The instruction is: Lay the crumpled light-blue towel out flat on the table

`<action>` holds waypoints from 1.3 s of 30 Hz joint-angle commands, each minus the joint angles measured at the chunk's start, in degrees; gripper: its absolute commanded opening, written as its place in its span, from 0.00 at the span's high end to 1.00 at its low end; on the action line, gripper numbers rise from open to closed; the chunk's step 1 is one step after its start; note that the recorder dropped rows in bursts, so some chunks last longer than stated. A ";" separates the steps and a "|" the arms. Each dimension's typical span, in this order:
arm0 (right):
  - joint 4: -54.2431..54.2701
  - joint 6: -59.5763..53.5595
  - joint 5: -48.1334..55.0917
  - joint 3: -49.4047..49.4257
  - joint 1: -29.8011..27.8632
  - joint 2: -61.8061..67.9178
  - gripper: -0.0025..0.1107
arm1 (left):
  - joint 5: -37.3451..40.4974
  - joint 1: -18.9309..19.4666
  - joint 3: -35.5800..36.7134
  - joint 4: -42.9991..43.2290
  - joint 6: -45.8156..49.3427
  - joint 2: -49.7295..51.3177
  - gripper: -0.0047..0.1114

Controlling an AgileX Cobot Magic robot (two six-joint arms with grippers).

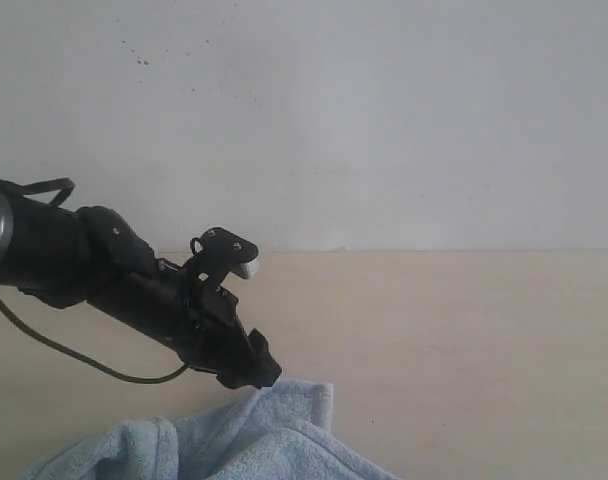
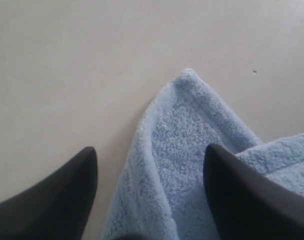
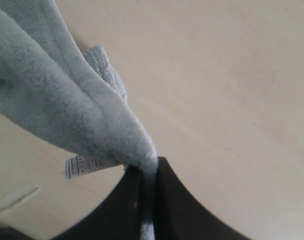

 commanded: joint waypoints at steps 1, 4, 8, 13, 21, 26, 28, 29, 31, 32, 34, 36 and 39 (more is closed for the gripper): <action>-0.01 -0.75 -0.43 0.19 0.08 -0.17 0.93 | 1.45 -0.28 -1.92 2.12 -1.11 2.91 0.46; -0.01 -1.00 -0.43 0.19 0.08 -0.17 0.93 | 2.27 -0.28 -2.94 2.12 -1.11 4.35 0.46; -0.01 -1.10 -0.43 0.19 0.08 -0.17 0.93 | 1.15 -0.28 -2.94 2.01 -1.11 5.10 0.46; -0.01 -1.10 -0.43 0.19 0.08 -0.17 0.93 | 0.99 -1.00 -2.94 2.33 -1.11 6.33 0.46; 0.10 -1.10 -0.43 0.19 0.08 -0.17 0.93 | -1.42 -2.45 -2.94 4.89 -1.11 8.40 0.73; 0.21 -1.10 -0.43 0.19 0.08 -0.17 0.93 | -6.34 -2.45 -2.94 7.49 -4.20 8.17 0.92; 0.21 -1.10 -0.43 0.19 0.08 -0.17 0.93 | -6.83 -2.45 -2.94 10.14 -5.95 5.74 0.92; -0.19 -1.10 -0.43 0.19 0.08 -0.17 0.93 | -6.96 -2.12 -2.94 13.94 -9.28 2.83 0.92; -3.76 -0.28 -0.43 0.19 0.08 -0.17 0.93 | -6.34 0.35 -2.83 21.00 -19.08 -3.80 0.92; -5.22 0.30 -0.43 0.19 0.08 -0.17 0.93 | -5.84 1.33 -2.68 23.10 -22.46 -6.38 0.92; -11.80 2.20 -0.43 0.19 0.08 -0.17 0.93 | -4.15 5.01 -1.21 27.95 -27.82 -13.62 0.92; -15.07 2.62 -0.43 0.19 0.08 -0.17 0.93 | -2.33 7.46 0.35 30.78 -30.05 -18.75 0.92; -17.16 3.83 -0.43 0.19 0.08 -0.17 0.93 | 1.42 11.46 3.20 31.83 -31.86 -27.03 0.92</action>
